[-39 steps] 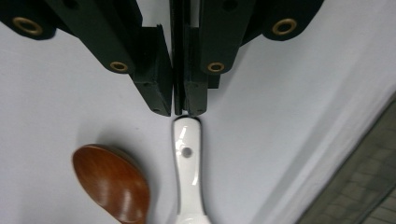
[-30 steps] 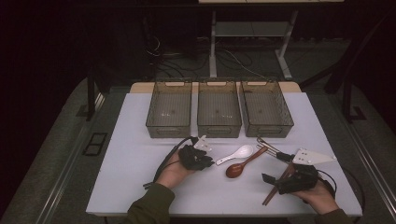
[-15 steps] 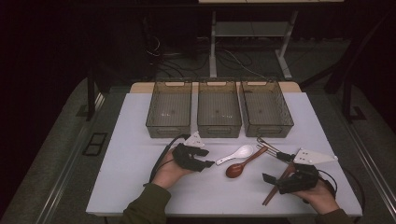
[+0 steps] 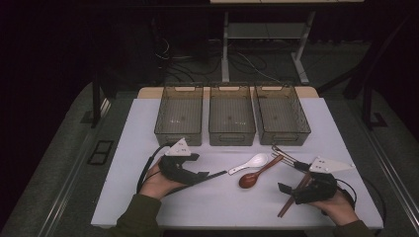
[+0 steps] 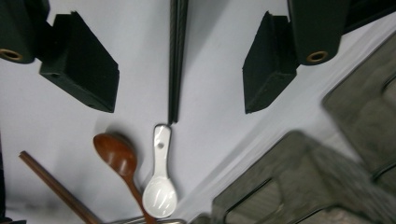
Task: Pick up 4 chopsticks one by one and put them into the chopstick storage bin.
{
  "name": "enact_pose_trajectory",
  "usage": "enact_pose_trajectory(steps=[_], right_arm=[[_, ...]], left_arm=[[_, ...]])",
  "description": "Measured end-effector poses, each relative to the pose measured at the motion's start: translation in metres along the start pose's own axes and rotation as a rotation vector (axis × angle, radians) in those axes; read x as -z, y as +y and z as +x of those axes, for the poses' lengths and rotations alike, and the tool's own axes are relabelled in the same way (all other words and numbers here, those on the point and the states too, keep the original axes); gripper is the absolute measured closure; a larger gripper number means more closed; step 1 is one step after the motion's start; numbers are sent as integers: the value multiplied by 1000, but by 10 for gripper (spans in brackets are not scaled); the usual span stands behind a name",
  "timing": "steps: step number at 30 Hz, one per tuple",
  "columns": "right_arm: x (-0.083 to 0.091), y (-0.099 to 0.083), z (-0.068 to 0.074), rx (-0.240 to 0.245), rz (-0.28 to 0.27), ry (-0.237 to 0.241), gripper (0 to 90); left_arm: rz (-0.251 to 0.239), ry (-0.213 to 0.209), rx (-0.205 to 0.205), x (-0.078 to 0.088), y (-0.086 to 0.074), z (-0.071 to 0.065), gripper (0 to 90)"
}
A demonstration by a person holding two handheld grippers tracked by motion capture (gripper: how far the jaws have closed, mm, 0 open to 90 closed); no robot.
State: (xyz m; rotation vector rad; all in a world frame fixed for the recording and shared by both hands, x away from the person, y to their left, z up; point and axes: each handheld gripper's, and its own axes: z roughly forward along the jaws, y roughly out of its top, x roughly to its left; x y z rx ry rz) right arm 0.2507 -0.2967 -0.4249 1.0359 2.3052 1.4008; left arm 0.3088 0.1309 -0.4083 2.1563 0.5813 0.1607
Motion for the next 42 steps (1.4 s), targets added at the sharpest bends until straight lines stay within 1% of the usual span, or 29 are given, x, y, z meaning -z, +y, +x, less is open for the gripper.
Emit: enact_pose_trajectory(steps=[1,4,6,8,11,15,18,19,23,25,26,28,30,32,34,37,39,41,42], right_arm=[[0,0,0,-5,2,-2,10],[-1,-2,-1,0,4,-1,10],[-2,-2,0,18,5,-4,10],[-3,-3,0,28,6,0,10],[-3,-3,1,24,9,7,10],[-4,-3,1,26,8,4,10],[-4,-3,2,28,6,4,9],[-4,-3,2,28,5,4,9],[-4,-3,2,21,5,8,10],[-4,-3,2,22,5,9,10],[-4,-3,2,21,6,9,10],[-5,-3,2,23,5,9,10],[-5,-3,3,23,8,11,10],[-6,-3,3,22,12,13,10],[-6,-3,4,23,13,14,10],[-7,-3,4,22,16,14,10],[-7,-3,4,21,18,15,9],[-7,-3,4,21,17,15,10],[-7,-3,4,20,16,15,10]], left_arm=[[3,3,10,2,-3,0,240],[3,17,12,10,-9,1,200],[-1,32,15,15,-13,0,176],[-7,37,14,20,-17,0,176],[-17,51,25,28,-23,0,170],[-33,72,37,37,-30,3,151],[-48,83,39,41,-35,3,132],[-52,90,45,42,-36,3,120],[-41,100,56,45,-44,4,88],[-39,106,64,46,-48,4,88],[-33,110,62,46,-50,4,92],[-32,113,55,47,-52,4,132],[-27,113,62,46,-53,5,161],[-24,108,61,45,-53,6,217],[-20,107,60,46,-54,7,294],[-26,100,61,45,-56,8,439],[-23,83,60,44,-57,9,527],[-11,66,64,42,-57,10,591],[-6,51,61,42,-58,11,619]])
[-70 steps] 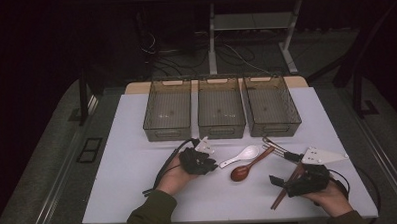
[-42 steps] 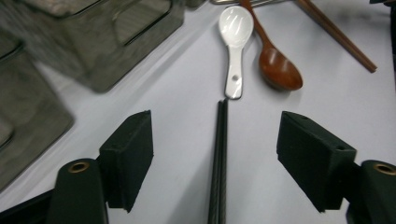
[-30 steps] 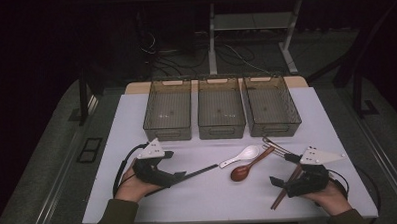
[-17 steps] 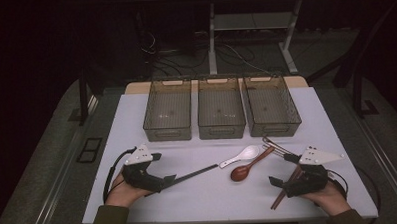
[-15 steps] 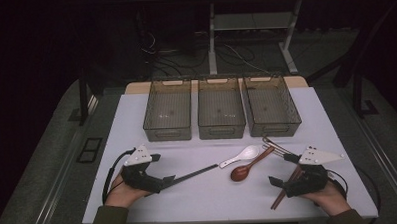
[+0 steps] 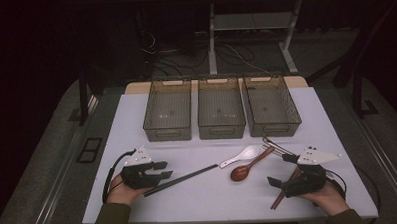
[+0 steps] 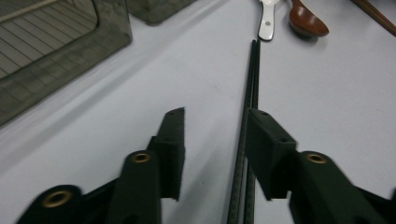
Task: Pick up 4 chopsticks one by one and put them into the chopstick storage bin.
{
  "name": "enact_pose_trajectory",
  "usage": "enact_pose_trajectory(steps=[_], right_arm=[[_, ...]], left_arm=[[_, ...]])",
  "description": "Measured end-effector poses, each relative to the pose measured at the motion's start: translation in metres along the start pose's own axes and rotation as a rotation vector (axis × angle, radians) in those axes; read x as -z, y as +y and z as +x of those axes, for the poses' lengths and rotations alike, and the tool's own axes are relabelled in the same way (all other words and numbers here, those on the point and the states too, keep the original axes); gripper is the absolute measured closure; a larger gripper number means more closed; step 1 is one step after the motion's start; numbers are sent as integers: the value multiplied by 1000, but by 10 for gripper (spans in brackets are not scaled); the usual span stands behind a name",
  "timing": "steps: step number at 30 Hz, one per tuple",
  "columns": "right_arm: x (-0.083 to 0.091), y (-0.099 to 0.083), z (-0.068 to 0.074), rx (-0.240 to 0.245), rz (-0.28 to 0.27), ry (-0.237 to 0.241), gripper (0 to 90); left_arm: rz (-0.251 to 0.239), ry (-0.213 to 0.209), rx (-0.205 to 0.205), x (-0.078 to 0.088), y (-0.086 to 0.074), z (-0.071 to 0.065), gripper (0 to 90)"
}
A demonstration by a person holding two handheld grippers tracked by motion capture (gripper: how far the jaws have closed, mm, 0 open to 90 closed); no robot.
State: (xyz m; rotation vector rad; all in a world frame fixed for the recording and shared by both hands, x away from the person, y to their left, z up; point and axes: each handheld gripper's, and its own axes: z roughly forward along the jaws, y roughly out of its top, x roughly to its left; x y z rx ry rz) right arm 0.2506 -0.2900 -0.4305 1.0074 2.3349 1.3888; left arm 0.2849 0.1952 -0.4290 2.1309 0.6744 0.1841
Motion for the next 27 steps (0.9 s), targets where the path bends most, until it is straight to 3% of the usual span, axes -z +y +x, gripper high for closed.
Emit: enact_pose_trajectory(steps=[8,19,27], right_arm=[[-1,0,0,2,1,4,10],[-1,0,0,0,1,1,10],[0,0,0,0,0,-1,10]], left_arm=[[34,-61,3,-10,-1,-2,754],[84,-77,-17,-21,-3,-1,790],[90,-85,-19,-23,-3,-2,794]])
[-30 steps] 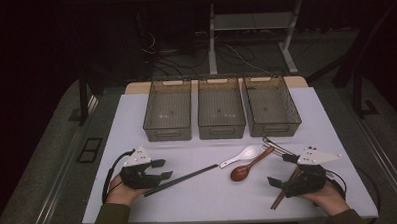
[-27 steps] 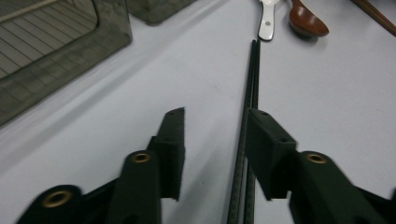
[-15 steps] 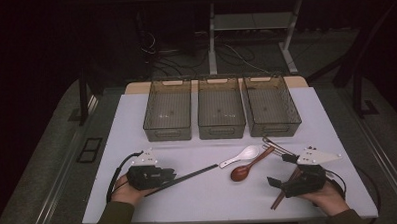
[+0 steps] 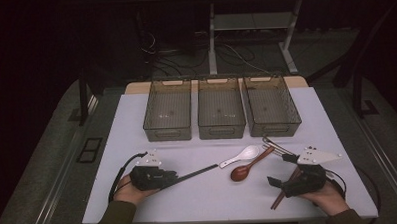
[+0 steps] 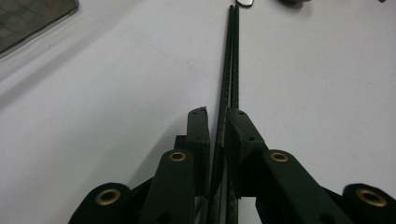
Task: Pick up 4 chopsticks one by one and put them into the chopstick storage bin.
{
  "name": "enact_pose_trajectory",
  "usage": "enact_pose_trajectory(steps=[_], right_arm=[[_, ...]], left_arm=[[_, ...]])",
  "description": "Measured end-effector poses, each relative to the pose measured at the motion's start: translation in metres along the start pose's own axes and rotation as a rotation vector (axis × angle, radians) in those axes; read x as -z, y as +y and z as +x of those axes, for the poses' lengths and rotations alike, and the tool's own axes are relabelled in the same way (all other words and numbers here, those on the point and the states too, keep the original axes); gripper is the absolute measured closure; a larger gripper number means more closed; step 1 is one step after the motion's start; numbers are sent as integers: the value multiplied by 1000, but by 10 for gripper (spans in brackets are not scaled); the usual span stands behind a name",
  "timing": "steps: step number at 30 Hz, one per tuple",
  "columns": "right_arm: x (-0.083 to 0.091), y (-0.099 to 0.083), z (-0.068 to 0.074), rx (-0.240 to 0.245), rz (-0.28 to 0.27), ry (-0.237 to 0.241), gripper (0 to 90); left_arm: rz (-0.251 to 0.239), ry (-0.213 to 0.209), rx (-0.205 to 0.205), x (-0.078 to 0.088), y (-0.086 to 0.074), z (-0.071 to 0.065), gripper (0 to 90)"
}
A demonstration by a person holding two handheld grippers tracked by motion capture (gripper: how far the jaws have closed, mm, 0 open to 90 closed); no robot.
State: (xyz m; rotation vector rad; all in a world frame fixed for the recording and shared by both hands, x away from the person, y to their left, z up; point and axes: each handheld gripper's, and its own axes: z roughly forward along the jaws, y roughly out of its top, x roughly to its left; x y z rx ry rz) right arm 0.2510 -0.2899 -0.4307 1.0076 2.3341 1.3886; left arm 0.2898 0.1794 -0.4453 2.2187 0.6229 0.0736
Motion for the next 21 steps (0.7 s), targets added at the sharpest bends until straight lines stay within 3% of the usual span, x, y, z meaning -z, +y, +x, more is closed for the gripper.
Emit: enact_pose_trajectory(steps=[21], right_arm=[[1,0,0,1,-8,-2,10]], left_arm=[[34,15,-51,-6,0,-4,801]])
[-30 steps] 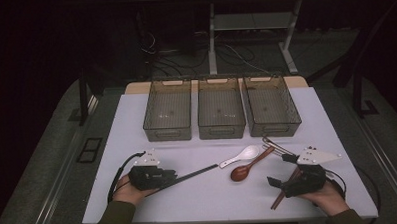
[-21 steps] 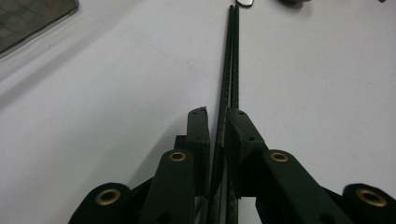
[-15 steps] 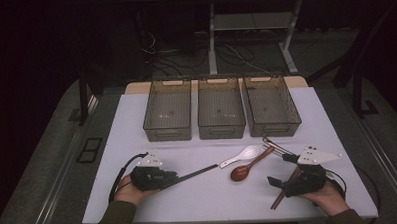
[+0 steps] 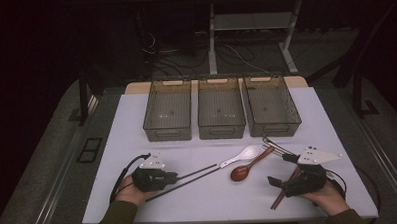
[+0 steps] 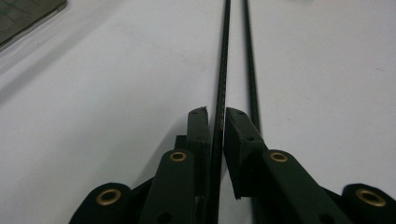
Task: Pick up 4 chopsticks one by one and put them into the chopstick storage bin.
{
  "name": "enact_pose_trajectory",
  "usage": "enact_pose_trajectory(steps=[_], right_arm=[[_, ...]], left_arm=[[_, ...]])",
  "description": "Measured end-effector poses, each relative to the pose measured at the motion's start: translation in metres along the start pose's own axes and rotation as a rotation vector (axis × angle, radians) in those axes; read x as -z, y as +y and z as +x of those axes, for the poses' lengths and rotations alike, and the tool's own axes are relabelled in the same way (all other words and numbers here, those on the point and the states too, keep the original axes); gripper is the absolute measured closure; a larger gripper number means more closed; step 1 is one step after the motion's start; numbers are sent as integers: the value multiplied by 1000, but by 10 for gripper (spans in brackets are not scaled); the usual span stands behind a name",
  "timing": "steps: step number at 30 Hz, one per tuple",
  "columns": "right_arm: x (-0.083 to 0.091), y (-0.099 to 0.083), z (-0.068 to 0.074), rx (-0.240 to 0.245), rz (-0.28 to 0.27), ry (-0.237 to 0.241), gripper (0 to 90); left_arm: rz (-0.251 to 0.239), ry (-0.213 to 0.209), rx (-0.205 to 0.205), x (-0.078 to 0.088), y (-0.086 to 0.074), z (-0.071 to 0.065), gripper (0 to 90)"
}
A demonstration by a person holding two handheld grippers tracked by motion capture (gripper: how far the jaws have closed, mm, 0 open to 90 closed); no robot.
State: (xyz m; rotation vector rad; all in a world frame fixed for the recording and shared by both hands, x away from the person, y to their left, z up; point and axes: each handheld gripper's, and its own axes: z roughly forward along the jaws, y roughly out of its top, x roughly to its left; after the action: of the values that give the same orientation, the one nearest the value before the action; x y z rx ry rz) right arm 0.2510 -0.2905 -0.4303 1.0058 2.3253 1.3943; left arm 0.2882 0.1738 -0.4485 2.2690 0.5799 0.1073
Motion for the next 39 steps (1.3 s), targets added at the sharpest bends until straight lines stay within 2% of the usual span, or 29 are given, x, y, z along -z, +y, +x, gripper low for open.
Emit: enact_pose_trajectory(steps=[5,14,18,27,39], right_arm=[[0,0,0,-1,-1,0,10],[0,0,0,-2,-4,0,10],[1,0,1,-3,-4,0,10],[1,0,0,-2,-4,0,10],[1,1,0,-3,-7,0,10]], left_arm=[[9,17,-25,0,1,-2,819],[12,13,-26,-1,1,-2,853],[7,2,-11,0,0,0,857],[2,0,-6,1,3,-1,858],[0,33,32,8,7,-2,858]])
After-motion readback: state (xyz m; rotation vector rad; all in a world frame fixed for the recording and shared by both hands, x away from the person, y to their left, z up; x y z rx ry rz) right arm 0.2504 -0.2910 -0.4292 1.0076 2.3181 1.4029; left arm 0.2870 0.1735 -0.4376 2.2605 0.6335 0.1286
